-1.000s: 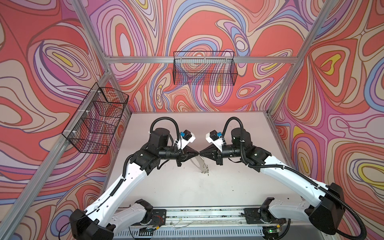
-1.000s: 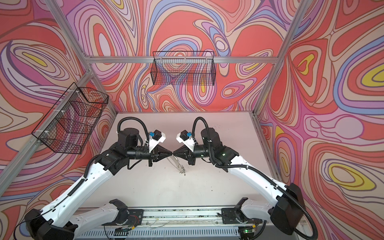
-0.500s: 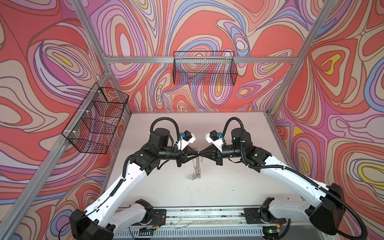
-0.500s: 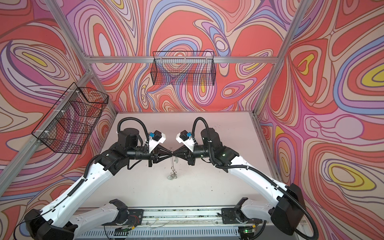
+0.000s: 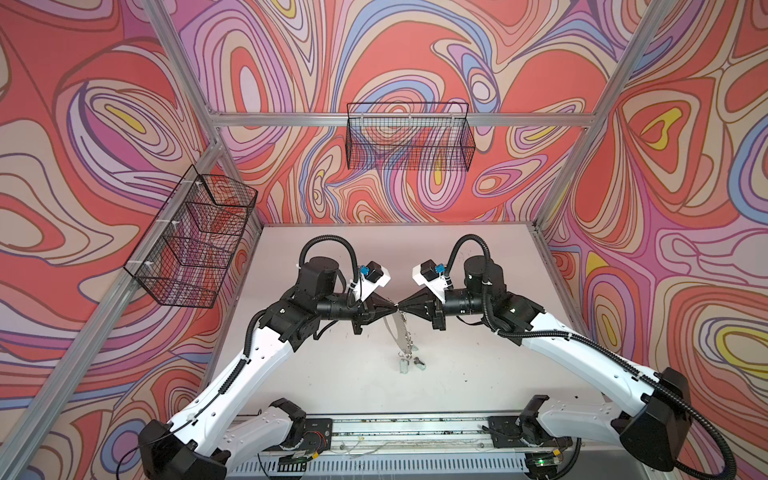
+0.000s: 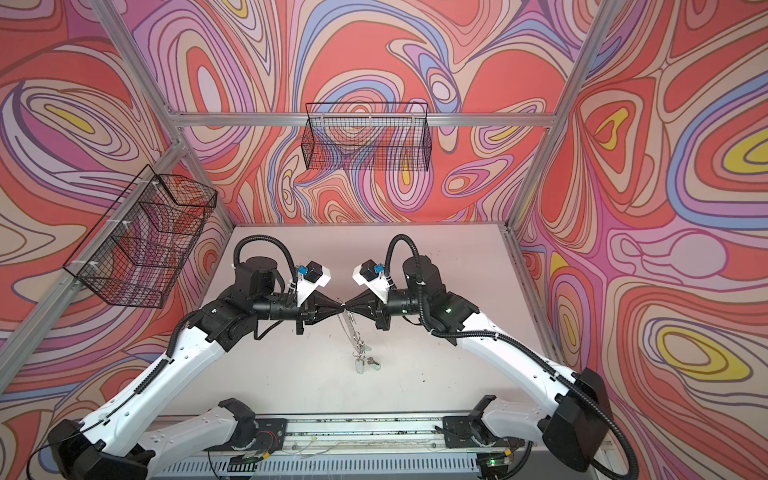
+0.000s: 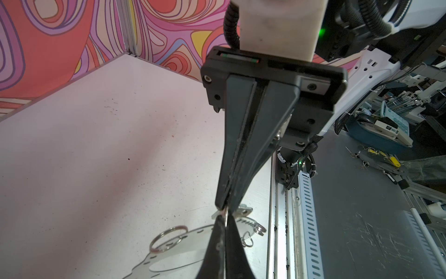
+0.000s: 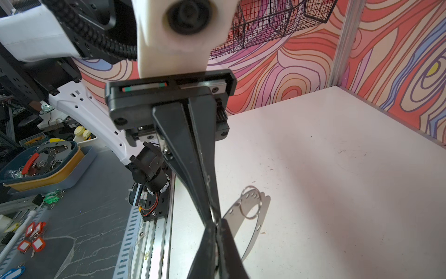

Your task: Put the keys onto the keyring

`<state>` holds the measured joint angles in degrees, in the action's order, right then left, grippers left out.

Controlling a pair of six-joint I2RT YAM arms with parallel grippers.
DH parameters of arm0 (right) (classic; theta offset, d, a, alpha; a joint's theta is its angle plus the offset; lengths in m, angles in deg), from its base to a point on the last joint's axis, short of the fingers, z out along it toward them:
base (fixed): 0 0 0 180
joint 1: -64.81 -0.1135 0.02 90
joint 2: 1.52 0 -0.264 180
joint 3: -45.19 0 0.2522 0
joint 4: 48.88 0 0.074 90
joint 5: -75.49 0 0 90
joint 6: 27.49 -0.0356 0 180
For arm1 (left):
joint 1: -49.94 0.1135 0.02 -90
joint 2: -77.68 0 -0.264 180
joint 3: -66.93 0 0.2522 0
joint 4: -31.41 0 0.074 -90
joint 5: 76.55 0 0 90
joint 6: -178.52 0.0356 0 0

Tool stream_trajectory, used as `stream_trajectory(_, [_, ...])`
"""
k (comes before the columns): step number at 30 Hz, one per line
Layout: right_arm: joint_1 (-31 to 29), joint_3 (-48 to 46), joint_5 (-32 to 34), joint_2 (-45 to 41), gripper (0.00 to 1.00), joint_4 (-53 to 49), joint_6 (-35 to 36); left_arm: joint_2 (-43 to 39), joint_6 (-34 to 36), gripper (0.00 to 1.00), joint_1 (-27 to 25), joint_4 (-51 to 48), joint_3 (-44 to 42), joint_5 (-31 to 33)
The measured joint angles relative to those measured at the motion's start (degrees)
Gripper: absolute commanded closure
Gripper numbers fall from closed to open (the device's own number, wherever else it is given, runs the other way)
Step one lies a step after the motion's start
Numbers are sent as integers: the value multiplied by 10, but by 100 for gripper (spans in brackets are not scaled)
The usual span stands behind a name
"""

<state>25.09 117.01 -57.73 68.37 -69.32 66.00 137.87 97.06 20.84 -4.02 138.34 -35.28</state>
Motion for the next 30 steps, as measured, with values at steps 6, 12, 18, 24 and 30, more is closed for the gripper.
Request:
stream_trajectory(6, [13, -54, 16, -53, 70, 99, -68, -50, -34, 100, -2, 114, -78, 10])
stream_trajectory(12, [29, -110, 23, -91, 67, 224, -158, -78, -131, 100, -2, 338, -174, 28])
stream_trajectory(18, [29, -115, 21, -90, 64, 294, -217, -45, -238, 100, -2, 565, -207, 42])
stream_trajectory(24, [30, -115, 16, -78, 69, 337, -257, -7, -299, 100, -2, 698, -207, 39])
stream_trajectory(30, [30, -115, 16, -56, 73, 359, -284, -2, -324, 100, -2, 734, -207, 29])
